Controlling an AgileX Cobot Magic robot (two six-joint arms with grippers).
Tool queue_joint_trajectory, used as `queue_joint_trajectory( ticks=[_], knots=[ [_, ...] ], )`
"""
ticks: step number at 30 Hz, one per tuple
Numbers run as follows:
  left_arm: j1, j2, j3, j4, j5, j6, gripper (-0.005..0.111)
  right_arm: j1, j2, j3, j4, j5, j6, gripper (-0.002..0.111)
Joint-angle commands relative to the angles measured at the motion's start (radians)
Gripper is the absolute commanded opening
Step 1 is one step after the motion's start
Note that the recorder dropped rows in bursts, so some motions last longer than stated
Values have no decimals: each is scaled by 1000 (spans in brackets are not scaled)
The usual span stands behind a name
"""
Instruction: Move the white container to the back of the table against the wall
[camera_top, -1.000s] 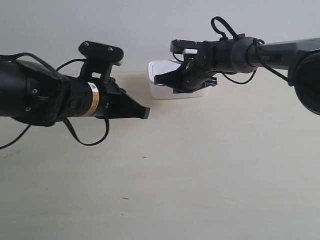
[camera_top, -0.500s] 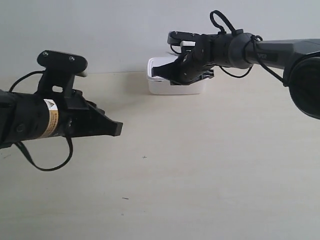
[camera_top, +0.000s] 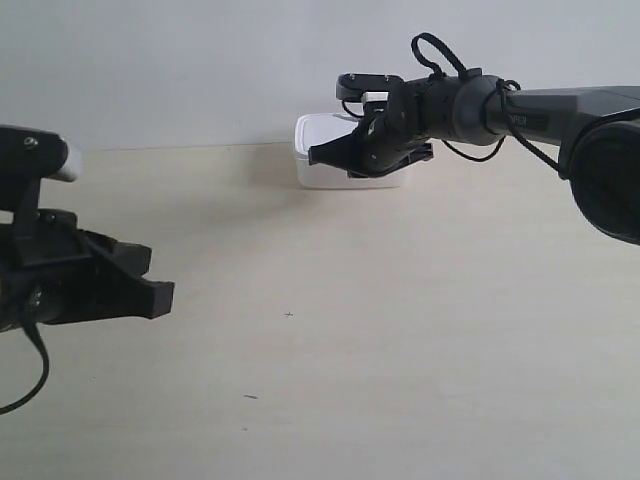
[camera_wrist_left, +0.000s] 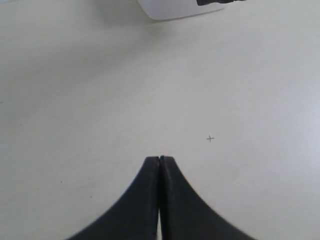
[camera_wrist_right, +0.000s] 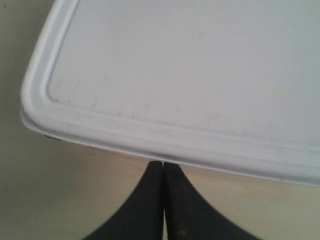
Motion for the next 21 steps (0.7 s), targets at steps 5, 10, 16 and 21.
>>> queue_joint_trajectory(
  ticks=[5, 10, 16, 21],
  knots=[
    [-4, -157, 107, -8, -47, -35, 0, -1, -1, -11, -16, -41, 1, 0],
    [-4, -233, 158, -10, -67, -36, 0, -17, -1, -11, -29, -34, 6, 0],
    [-4, -297, 201, -12, -67, -36, 0, -36, -1, -11, -58, -34, 25, 0],
    [-4, -327, 211, -12, -78, -39, 0, -36, -1, -11, -58, -56, 23, 0]
  ],
)
